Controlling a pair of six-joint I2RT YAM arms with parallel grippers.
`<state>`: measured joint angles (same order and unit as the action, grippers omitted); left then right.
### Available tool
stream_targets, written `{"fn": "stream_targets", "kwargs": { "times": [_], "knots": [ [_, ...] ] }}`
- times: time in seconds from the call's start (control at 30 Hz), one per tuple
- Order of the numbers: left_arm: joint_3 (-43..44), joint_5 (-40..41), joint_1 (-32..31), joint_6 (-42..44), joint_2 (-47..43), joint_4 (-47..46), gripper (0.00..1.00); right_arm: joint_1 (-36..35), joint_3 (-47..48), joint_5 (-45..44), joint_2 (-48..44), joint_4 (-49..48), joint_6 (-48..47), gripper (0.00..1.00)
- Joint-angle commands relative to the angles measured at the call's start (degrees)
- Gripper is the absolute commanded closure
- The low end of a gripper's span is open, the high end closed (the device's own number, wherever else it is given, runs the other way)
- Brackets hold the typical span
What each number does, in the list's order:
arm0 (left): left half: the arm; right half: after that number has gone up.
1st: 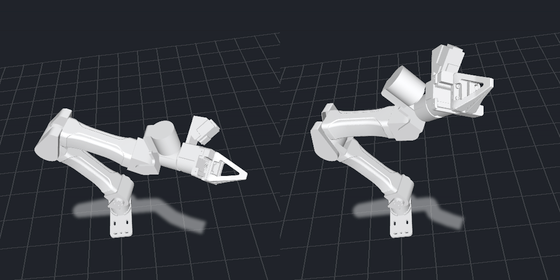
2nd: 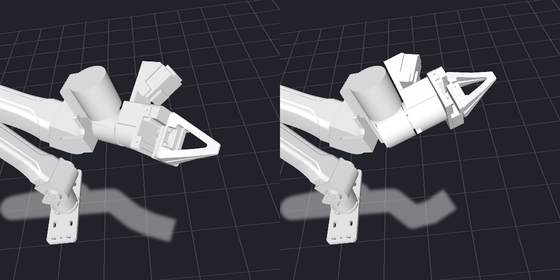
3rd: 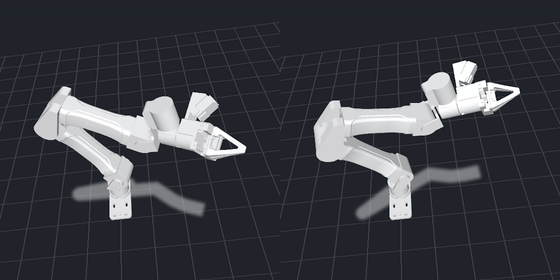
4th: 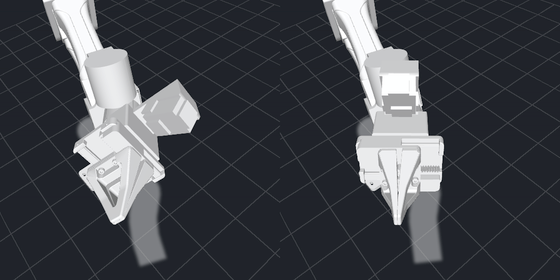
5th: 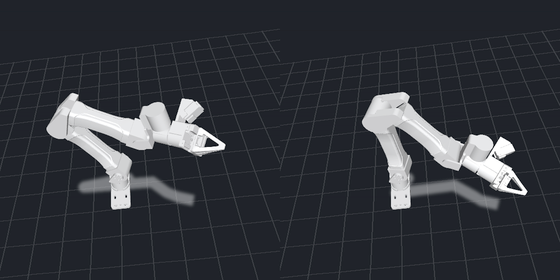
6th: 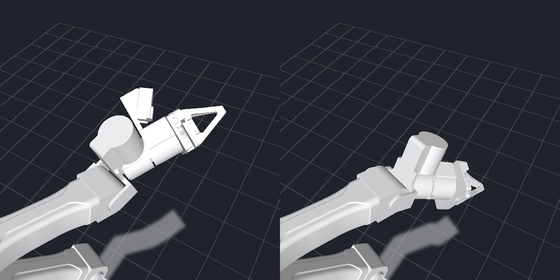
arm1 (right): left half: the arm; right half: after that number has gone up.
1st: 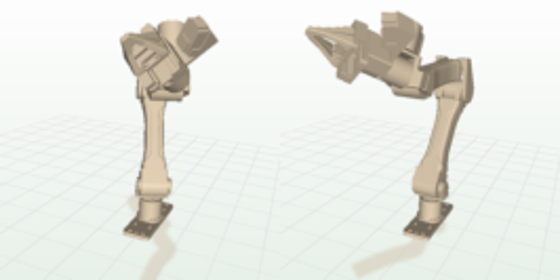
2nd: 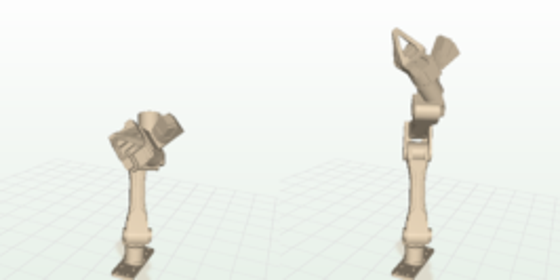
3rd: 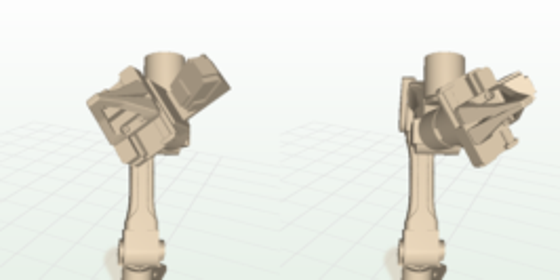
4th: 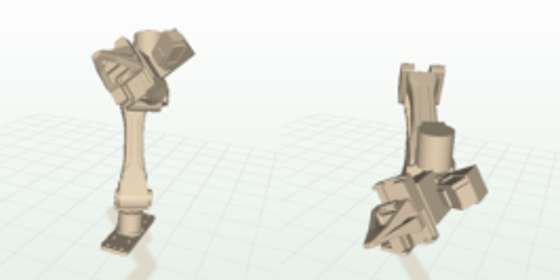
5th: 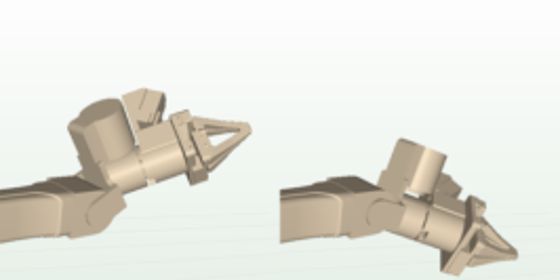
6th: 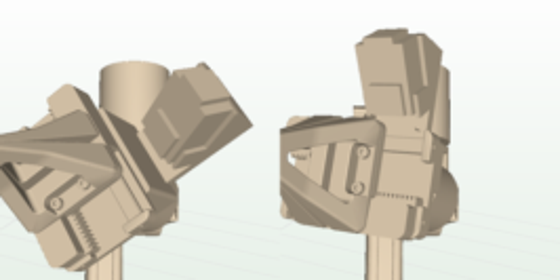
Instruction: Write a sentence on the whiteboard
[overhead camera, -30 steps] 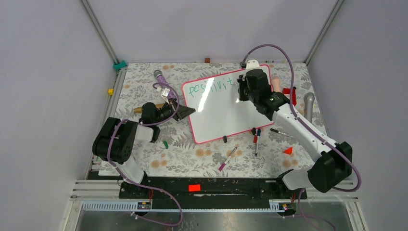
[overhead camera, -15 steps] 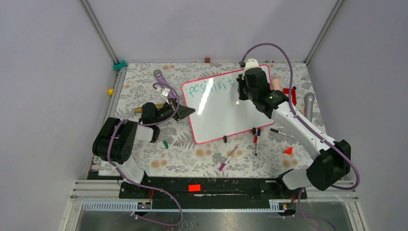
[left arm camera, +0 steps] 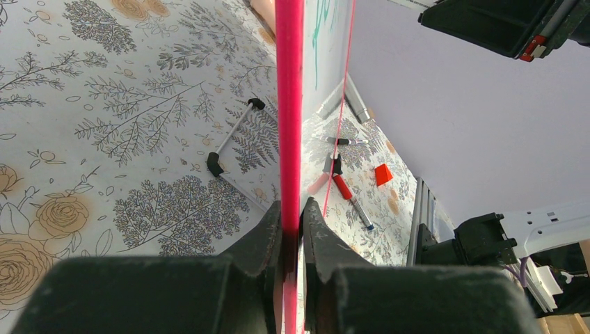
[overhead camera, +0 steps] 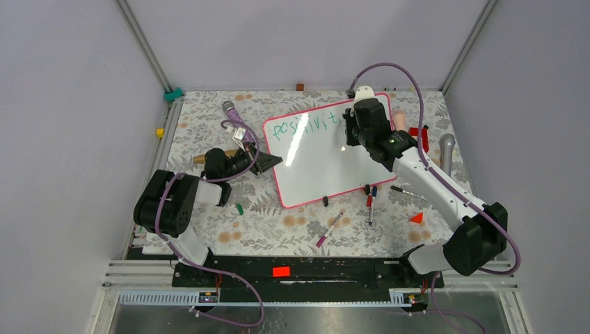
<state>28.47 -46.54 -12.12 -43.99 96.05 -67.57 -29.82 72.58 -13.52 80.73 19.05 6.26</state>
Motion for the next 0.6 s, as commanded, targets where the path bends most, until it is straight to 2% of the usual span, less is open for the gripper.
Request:
{"fn": "stream_targets", "kwargs": {
  "times": [0.0, 0.57],
  "knots": [
    [-1.7, 2.8, -0.3, 6.2, 0.0, 4.8, 1.0, 0.6, 0.7, -2.9, -0.4, 0.9, 0.0, 1.0],
    [-1.6, 2.8, -0.3, 6.2, -0.1, 4.9, 1.0, 1.1, 3.7, -3.5, 2.1, 0.4, -0.3, 1.0]
  ]
}}
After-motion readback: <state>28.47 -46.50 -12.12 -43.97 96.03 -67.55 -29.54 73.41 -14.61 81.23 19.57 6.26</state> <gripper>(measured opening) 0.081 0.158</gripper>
